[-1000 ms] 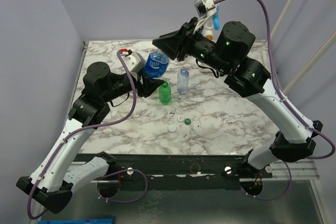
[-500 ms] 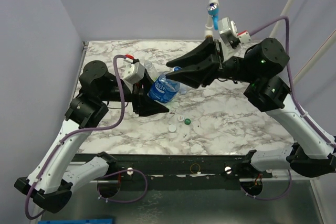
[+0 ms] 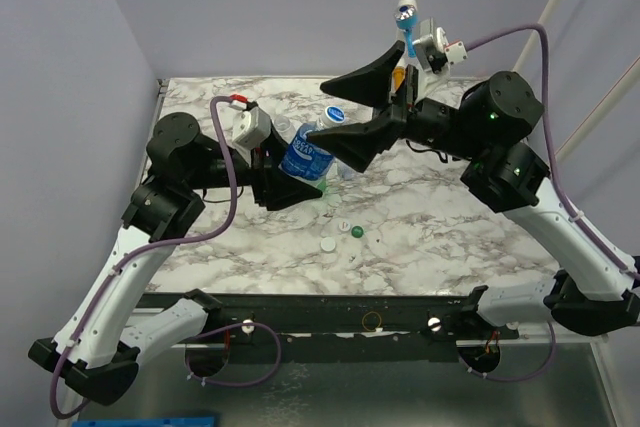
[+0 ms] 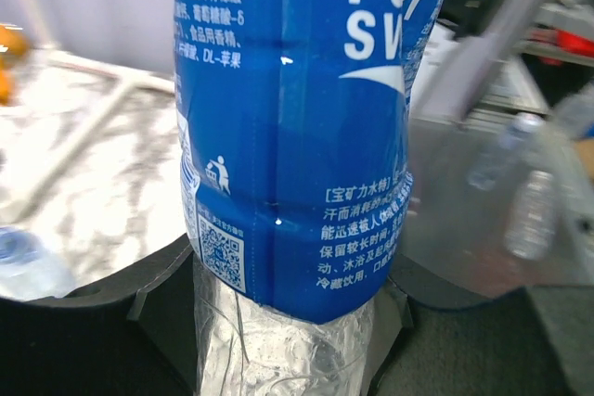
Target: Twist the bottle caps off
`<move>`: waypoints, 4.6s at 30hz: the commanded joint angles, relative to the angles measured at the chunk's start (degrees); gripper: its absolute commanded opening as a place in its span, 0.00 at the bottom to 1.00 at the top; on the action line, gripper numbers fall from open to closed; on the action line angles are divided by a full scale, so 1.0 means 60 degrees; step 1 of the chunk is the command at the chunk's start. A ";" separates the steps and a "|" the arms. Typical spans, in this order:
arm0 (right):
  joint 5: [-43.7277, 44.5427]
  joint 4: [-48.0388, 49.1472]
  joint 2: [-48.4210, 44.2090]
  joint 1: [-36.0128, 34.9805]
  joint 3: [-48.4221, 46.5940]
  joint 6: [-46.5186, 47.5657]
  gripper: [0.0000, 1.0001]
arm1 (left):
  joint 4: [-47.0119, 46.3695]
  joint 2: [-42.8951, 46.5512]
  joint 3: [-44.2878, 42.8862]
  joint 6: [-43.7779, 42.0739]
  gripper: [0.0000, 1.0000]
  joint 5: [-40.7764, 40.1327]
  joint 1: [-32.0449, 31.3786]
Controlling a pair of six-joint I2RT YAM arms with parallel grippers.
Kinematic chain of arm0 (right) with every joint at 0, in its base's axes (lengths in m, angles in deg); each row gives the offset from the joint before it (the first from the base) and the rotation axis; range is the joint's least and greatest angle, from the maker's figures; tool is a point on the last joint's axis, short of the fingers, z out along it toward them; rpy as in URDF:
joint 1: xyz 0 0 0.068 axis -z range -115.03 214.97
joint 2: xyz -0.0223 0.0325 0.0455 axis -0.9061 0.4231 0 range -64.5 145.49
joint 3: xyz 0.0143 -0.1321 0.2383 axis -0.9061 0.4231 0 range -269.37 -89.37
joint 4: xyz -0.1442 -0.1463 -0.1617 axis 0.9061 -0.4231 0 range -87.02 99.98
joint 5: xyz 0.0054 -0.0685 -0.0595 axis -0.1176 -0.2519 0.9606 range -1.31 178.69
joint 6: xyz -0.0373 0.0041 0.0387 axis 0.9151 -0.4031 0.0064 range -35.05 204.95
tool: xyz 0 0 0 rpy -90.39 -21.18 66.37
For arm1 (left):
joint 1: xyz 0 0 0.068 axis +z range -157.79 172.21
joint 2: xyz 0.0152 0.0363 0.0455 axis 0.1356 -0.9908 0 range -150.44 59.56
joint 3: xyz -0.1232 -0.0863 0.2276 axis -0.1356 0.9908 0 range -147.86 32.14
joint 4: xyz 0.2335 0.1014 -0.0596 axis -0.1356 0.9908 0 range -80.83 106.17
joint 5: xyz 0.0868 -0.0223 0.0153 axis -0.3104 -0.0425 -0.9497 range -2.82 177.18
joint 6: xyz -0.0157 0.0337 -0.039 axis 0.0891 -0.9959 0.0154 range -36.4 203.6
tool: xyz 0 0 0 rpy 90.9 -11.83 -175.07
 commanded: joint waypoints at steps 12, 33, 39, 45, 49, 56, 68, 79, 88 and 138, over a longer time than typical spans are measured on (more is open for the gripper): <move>0.4950 -0.2827 0.1790 -0.0005 -0.2608 -0.1370 0.92 | -0.0203 0.0360 0.0728 -0.3162 0.00 -0.5857 0.0020; 0.4243 -0.2729 0.2246 -0.0005 -0.2643 -0.1574 0.48 | -0.0446 0.0214 0.0714 -0.2842 0.00 -0.5842 0.0020; 0.3794 -0.2610 0.2120 -0.0005 -0.2583 -0.1338 0.13 | -0.0478 0.0214 0.0678 -0.2518 0.00 -0.5555 0.0020; 0.1352 -0.1799 0.1205 -0.0005 -0.1778 -0.0251 0.01 | -0.0482 0.0300 0.0536 -0.1026 0.00 -0.2983 0.0020; -0.1992 -0.0725 0.0231 -0.0005 -0.0557 0.0401 0.01 | -0.0680 0.0189 0.0444 0.0396 0.00 0.0054 0.0018; -0.2620 -0.0427 -0.0365 -0.0005 0.0208 0.0553 0.01 | -0.0753 0.0082 0.0300 0.1059 0.00 0.1019 0.0034; 0.3486 -0.2112 0.0713 -0.0009 -0.1499 -0.0405 1.00 | -0.0536 0.0231 0.0701 -0.1257 0.00 -0.3277 0.0047; 0.4700 -0.2980 0.2147 -0.0005 -0.2905 -0.1068 1.00 | -0.0477 0.0199 0.1000 -0.2477 0.00 -0.6056 0.0046; 0.4632 -0.2582 0.2352 -0.0005 -0.2921 -0.1340 0.61 | -0.0480 0.0250 0.1027 -0.2449 0.00 -0.6044 0.0049; 0.7254 -0.3128 -0.2790 0.0014 0.8212 -0.2557 0.17 | 0.0060 0.0910 0.1553 -0.1190 0.00 -0.1711 0.0123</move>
